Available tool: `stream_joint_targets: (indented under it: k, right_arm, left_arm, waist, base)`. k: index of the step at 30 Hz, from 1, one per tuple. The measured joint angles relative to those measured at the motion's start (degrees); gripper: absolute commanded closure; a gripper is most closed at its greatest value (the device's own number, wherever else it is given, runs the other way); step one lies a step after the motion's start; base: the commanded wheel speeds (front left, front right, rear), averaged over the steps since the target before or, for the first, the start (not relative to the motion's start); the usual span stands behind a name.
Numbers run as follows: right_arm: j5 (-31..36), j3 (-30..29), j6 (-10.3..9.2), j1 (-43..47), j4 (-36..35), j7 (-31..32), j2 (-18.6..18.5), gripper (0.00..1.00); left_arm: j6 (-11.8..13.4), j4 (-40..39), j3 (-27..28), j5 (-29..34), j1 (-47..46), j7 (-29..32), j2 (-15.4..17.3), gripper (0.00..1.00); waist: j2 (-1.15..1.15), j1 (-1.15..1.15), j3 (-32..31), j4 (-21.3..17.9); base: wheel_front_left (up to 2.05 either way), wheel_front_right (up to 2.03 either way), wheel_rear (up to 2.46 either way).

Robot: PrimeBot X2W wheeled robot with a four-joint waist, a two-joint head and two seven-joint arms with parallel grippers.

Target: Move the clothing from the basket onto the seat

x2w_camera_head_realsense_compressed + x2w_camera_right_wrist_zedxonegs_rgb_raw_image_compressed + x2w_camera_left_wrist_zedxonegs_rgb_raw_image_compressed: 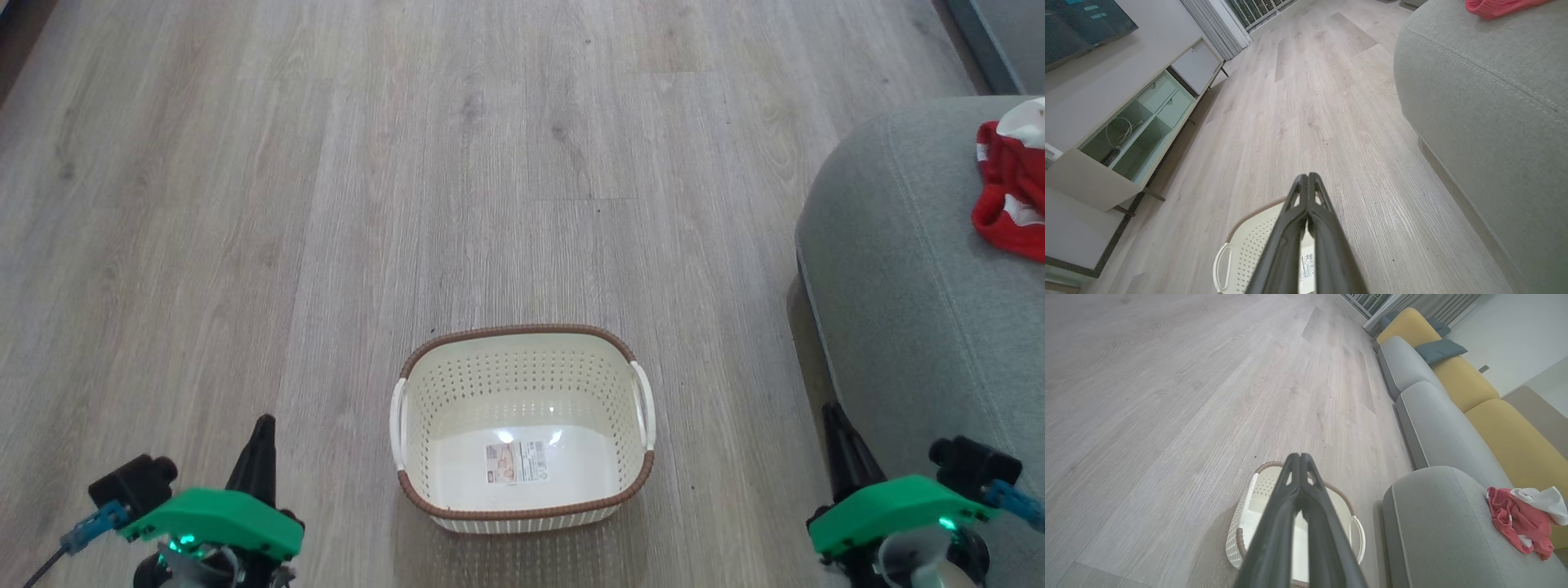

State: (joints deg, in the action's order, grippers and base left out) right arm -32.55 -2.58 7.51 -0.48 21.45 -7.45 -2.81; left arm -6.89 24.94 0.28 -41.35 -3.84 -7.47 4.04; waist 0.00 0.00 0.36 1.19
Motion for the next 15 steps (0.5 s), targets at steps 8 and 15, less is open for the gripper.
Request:
stream_joint_targets:
  k: [8,15]
  right_arm:
    - [-5.54,-0.52,-0.01,-0.02,-0.62,1.19,0.07,1.00]
    - [-10.50,-0.87,-0.01,-0.07,-0.89,2.21,0.10,1.00]
  left_arm:
    - [0.00,-0.89,0.34,-4.75,0.00,1.43,-0.14,1.00]
    - [0.00,-1.58,0.86,-8.87,0.00,2.45,-0.22,1.00]
  waist:
    - [0.00,0.00,-0.02,-0.12]
    - [0.00,0.00,-0.03,-0.22]
  base:
    - [0.00,0.00,0.00]
    - [0.00,0.00,0.00]
